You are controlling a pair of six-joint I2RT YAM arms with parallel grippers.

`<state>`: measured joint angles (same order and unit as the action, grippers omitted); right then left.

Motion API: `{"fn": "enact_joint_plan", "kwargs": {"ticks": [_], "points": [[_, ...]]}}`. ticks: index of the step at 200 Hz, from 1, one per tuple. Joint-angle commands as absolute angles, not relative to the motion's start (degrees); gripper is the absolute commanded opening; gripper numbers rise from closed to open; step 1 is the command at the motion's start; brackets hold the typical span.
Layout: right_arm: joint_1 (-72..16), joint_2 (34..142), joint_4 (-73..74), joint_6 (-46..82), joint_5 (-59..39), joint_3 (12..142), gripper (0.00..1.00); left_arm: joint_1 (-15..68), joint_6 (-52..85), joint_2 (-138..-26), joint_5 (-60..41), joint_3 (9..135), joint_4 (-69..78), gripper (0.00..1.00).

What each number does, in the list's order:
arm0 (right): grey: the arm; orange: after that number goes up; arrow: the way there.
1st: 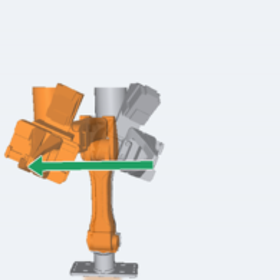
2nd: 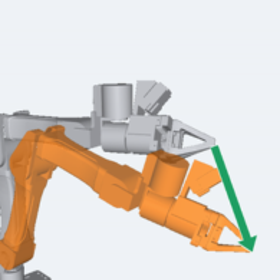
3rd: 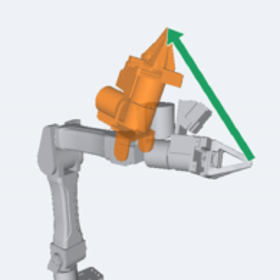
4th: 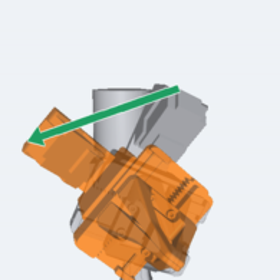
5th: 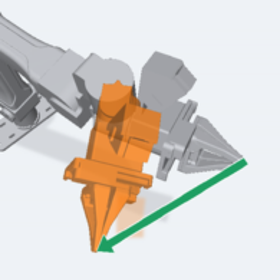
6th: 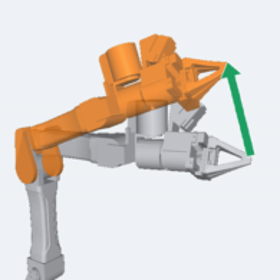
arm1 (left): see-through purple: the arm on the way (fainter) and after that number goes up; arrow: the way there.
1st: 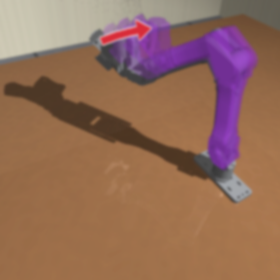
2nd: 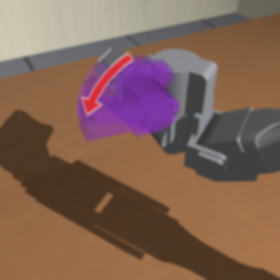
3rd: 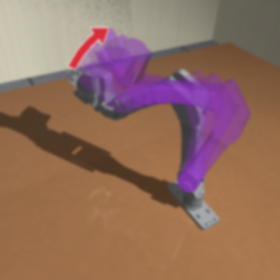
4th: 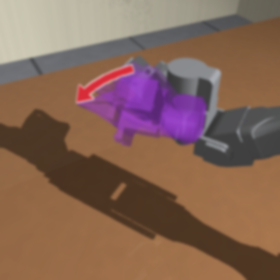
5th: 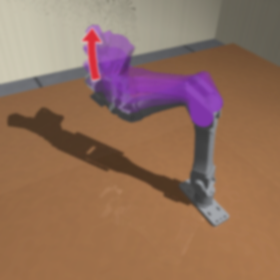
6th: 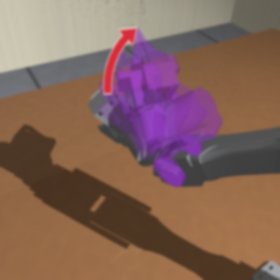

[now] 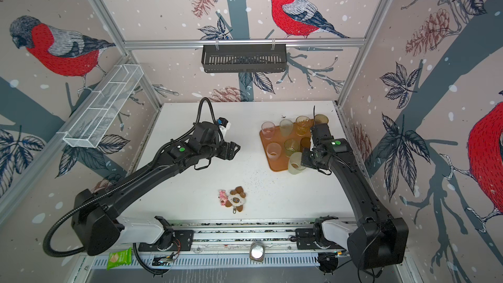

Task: Place the glasses into the tray
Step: 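Close the right gripper on the pale green glass rim and lift it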

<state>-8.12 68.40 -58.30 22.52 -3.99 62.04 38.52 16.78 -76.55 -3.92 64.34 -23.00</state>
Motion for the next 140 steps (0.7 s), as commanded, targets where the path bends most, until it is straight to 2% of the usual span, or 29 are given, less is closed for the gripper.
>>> {"fn": "enact_joint_plan", "kwargs": {"ticks": [1, 140], "points": [[-6.45, 68.71, -58.98, 22.97, -3.03, 62.44, 0.03, 38.22, 14.98, -75.68, -3.08, 63.98, -20.91, 0.79], [2.93, 68.83, -59.44, 24.70, 0.79, 61.61, 0.02, 34.80, 11.96, -79.22, -6.24, 66.66, -15.27, 0.79]]}}
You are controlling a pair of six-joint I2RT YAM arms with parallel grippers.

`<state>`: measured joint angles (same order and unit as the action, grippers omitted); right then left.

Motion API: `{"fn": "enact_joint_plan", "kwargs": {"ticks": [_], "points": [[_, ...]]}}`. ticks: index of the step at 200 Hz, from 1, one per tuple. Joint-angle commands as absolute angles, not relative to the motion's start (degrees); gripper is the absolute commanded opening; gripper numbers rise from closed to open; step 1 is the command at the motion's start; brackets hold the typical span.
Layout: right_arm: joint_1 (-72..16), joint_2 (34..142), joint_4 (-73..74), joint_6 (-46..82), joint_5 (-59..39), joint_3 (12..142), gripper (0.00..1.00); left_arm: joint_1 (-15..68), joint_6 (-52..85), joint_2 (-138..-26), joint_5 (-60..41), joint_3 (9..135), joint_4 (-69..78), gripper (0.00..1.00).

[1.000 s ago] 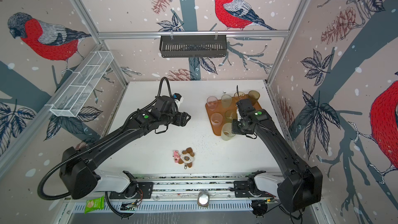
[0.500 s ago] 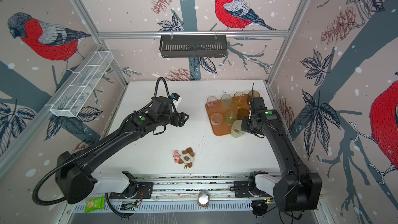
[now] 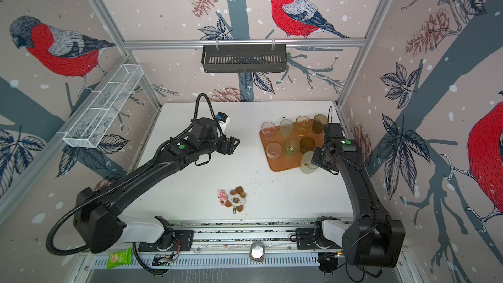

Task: Place the glasses into the tray
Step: 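Close the right gripper on the pale green glass rim and lift it, then carry the pale green glass over the tray's far corner with the right gripper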

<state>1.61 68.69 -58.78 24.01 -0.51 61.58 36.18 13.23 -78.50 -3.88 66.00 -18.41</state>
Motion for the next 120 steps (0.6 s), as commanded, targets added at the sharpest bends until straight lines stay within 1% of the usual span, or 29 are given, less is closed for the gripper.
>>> {"fn": "enact_joint_plan", "kwargs": {"ticks": [1, 44, 48, 120], "points": [[3.00, 68.87, -59.43, 24.70, 0.79, 61.61, 0.02, 34.76, 11.96, -79.29, -6.42, 66.68, -15.28, 0.79], [7.32, 71.54, -60.64, 23.87, -0.77, 64.76, 0.01, 32.44, 11.89, -79.76, -9.26, 66.49, -14.06, 0.81], [7.65, 73.05, -60.79, 23.60, -0.79, 65.10, 0.01, 32.24, 11.92, -79.68, -9.31, 66.34, -13.96, 0.81], [14.51, 76.93, -60.02, 20.36, 0.75, 69.73, 0.01, 30.61, 12.61, -80.06, -10.37, 65.74, -12.98, 0.81]]}}
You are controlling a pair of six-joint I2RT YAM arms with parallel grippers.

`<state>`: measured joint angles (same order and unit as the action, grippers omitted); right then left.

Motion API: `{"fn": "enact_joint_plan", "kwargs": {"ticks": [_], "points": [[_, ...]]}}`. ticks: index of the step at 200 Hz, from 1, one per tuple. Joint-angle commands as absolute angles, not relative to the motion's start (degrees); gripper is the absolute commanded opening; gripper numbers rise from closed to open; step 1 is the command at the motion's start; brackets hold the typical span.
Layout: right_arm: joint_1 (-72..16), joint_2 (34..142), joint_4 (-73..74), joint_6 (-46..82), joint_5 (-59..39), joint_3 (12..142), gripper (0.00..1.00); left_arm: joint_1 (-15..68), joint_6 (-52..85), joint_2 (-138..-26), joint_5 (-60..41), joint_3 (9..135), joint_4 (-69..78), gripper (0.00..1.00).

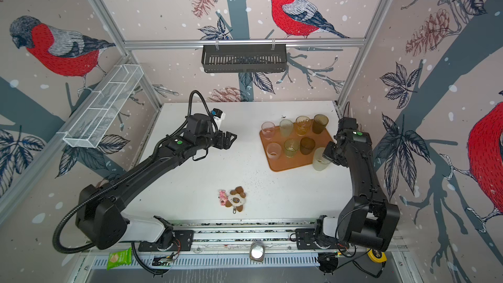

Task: Place the glasses into the tray
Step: 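Carry the pale green glass over the tray's far corner with the right gripper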

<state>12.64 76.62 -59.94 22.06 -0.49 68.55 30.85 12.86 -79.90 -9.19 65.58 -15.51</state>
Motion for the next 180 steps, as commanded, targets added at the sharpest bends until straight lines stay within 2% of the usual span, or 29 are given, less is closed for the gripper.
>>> {"fn": "enact_joint_plan", "kwargs": {"ticks": [1, 47, 95, 180], "points": [[14.64, 76.96, -59.98, 20.37, 0.73, 69.76, 0.01, 30.60, 12.68, -80.07, -10.37, 65.74, -12.95, 0.81], [19.07, 79.14, -57.09, 17.93, -0.59, 69.77, 0.01, 30.64, 13.07, -81.27, -10.65, 66.26, -11.73, 0.82], [21.66, 82.60, -55.18, 14.84, -0.32, 71.07, 0.01, 30.63, 12.90, -82.68, -10.65, 67.55, -11.35, 0.94], [23.31, 90.53, -53.26, 12.05, -1.31, 78.15, 0.01, 30.66, 13.41, -84.37, -13.80, 68.21, -9.58, 0.98]]}}
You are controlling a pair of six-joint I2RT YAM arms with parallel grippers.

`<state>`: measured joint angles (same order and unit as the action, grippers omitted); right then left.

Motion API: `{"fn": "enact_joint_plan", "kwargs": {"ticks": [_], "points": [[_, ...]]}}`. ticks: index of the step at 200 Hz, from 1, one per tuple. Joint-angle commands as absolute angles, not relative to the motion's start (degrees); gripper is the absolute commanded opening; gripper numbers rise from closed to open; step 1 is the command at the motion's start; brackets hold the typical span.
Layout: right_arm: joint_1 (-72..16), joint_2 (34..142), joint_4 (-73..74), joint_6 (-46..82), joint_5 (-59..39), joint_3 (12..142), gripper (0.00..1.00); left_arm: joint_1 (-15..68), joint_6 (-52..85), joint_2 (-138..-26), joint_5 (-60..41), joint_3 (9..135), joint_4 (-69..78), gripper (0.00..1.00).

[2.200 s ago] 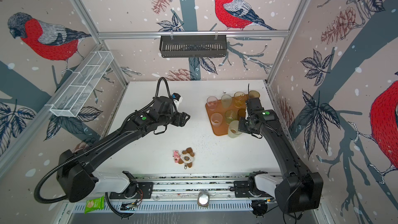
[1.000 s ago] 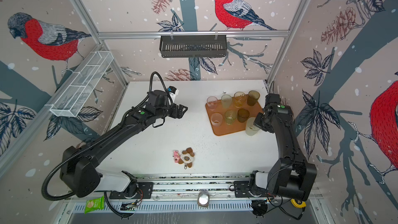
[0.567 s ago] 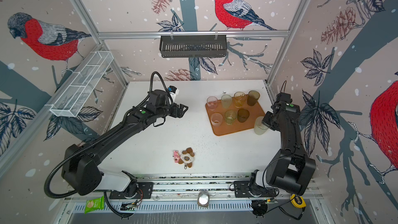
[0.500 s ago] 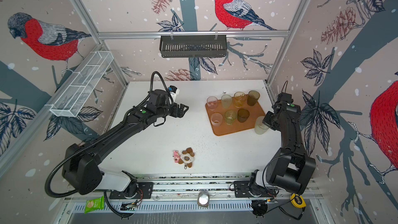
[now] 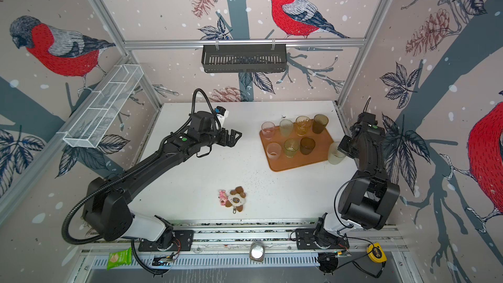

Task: Place the glasses into the tray
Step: 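Carry the pale green glass over the tray's far corner with the right gripper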

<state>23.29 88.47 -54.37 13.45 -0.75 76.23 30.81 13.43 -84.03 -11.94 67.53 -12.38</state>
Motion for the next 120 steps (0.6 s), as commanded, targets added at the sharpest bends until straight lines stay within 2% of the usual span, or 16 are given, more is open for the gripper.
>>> {"fn": "enact_joint_plan", "kwargs": {"ticks": [1, 120], "points": [[23.30, 90.61, -53.22, 12.04, -1.36, 78.23, 0.01, 30.67, 13.47, -84.37, -13.80, 68.21, -9.58, 0.98], [21.37, 96.57, -47.24, 13.17, -4.31, 81.65, 0.00, 30.80, 17.27, -84.81, -16.35, 67.46, -7.73, 0.97]]}}
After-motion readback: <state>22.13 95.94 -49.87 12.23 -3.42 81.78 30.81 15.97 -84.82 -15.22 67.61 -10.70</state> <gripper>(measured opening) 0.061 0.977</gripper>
